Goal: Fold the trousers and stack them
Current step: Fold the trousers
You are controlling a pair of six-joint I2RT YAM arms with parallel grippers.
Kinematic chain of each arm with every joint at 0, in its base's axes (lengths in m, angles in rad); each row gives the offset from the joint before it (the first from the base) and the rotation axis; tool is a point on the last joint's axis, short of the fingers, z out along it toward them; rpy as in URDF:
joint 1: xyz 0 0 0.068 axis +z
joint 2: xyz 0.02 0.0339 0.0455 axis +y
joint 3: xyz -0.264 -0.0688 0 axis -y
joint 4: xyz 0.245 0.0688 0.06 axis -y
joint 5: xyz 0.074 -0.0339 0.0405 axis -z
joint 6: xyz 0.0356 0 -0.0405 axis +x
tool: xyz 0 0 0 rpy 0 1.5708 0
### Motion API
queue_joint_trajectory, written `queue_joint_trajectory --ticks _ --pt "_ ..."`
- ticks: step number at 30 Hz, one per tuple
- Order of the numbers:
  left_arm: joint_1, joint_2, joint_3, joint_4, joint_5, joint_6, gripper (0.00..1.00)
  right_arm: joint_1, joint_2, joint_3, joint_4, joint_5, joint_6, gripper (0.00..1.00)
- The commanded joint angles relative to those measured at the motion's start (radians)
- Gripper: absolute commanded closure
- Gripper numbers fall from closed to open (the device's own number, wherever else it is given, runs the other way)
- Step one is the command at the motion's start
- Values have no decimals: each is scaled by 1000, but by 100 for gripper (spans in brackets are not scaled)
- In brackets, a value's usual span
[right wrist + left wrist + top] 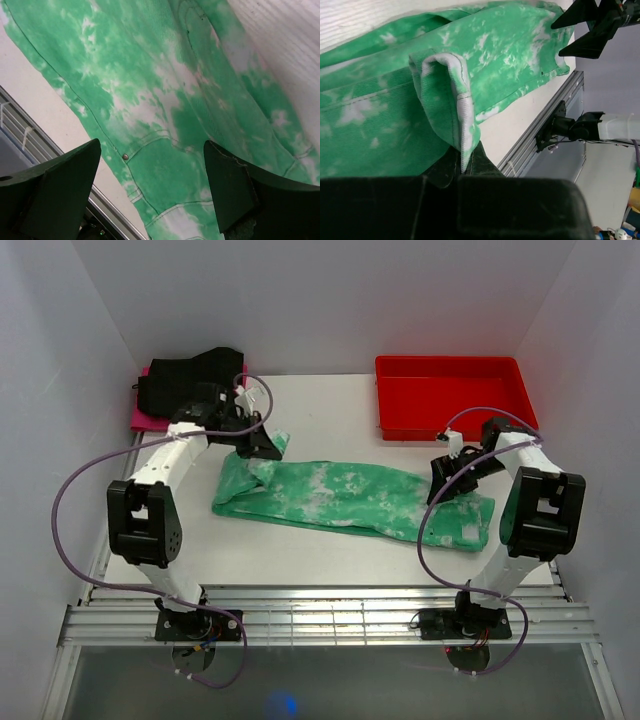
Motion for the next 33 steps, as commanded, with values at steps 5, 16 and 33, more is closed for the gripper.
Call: queue_joint_trajectory --ticks 5,16,33 --pt "-239 -72 -212 540 -214 -384 100 2 89 -5 15 11 27 13" --pt "-388 70 -284 712 -407 -504 100 21 112 9 13 19 32 14" --pt "-505 150 -281 810 -478 -549 24 47 98 14 12 5 32 12"
